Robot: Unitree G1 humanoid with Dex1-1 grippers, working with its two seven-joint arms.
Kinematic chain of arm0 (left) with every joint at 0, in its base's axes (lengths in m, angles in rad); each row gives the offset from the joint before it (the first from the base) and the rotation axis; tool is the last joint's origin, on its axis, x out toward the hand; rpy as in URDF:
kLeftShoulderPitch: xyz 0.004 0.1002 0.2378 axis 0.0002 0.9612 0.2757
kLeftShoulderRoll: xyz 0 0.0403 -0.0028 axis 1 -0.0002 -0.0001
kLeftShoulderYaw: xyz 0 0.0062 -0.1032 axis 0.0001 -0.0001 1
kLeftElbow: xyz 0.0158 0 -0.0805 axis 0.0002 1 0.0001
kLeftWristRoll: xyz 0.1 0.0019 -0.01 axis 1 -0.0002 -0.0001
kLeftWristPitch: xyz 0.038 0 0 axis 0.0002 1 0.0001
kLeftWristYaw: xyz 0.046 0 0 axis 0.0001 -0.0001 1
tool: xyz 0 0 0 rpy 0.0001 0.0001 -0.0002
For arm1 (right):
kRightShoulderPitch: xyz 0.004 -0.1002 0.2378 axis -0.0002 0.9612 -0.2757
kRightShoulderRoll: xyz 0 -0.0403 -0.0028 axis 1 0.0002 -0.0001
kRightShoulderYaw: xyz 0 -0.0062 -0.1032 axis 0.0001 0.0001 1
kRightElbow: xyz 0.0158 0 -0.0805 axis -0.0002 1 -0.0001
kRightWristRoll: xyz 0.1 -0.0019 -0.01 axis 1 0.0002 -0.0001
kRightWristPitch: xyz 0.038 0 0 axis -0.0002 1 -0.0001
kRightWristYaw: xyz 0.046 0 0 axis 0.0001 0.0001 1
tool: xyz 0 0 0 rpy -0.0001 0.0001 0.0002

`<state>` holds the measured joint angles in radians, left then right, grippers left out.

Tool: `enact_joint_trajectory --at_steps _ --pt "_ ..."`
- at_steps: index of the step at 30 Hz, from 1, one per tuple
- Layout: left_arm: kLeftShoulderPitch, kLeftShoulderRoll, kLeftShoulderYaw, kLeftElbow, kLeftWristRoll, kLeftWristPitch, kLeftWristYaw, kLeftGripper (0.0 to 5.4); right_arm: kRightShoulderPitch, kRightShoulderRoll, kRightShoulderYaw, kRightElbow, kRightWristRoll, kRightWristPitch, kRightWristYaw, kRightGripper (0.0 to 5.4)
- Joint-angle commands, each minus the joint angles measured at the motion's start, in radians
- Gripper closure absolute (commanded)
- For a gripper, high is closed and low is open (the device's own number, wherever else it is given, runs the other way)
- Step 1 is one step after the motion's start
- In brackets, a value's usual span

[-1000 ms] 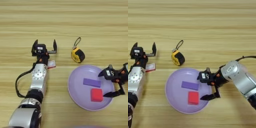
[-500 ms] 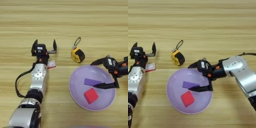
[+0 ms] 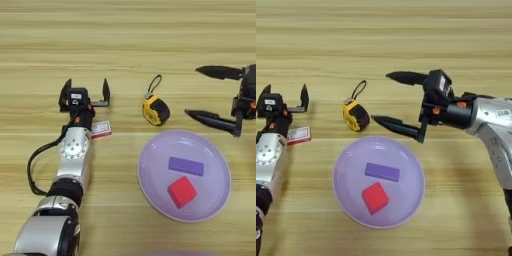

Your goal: Move the objects on the table

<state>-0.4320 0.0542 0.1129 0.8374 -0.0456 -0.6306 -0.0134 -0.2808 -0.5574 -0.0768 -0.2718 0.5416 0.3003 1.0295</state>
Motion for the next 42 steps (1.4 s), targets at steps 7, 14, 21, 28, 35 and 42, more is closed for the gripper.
enact_joint_trajectory --at_steps 7,14,21,28,35,42 --pt "-0.014 0.021 0.012 0.024 -0.006 0.008 -0.023 0.0 0.005 0.226 -0.075 0.292 -0.085 -0.271 -0.244 0.02" --pt "-0.013 0.024 0.018 0.028 -0.007 0.002 -0.03 0.0 -0.054 0.285 -0.085 0.556 -0.199 -0.485 -0.355 0.02" --pt "-0.012 0.027 0.027 0.029 -0.008 -0.004 -0.039 0.0 -0.124 0.348 -0.148 0.785 -0.271 -0.738 -0.553 0.02" --pt "-0.007 0.034 0.035 0.025 -0.009 -0.006 -0.047 0.0 -0.169 0.332 -0.15 1.005 -0.501 -1.091 -0.818 0.02" --pt "0.023 0.046 0.031 -0.013 0.0 -0.014 -0.05 0.0 -0.15 0.349 -0.166 1.084 -0.542 -1.213 -0.961 0.02" --pt "0.075 0.05 0.013 -0.1 0.009 0.005 -0.062 0.0 -0.153 0.351 -0.168 1.104 -0.517 -1.207 -0.999 0.02"
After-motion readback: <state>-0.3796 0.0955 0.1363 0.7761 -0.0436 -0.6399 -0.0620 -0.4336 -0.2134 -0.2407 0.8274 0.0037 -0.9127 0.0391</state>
